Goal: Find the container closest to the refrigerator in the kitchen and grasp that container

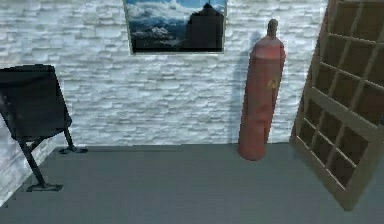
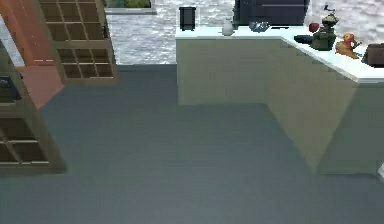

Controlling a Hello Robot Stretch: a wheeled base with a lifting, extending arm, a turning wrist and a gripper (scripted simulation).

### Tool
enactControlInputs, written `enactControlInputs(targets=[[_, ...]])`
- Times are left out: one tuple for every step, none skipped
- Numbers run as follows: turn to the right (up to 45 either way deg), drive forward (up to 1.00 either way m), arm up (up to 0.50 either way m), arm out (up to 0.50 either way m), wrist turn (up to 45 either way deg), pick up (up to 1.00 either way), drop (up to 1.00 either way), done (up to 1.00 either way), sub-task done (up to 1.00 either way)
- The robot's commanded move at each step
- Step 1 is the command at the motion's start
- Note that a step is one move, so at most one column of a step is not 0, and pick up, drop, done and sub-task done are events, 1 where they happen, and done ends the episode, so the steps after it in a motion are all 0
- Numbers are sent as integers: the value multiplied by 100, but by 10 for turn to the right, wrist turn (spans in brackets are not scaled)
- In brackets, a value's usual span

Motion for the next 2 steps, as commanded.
enactControlInputs(targets=[[0,5,0,0,0,0,0,0,0],[-150,0,0,0,0,0,0,0,0]])
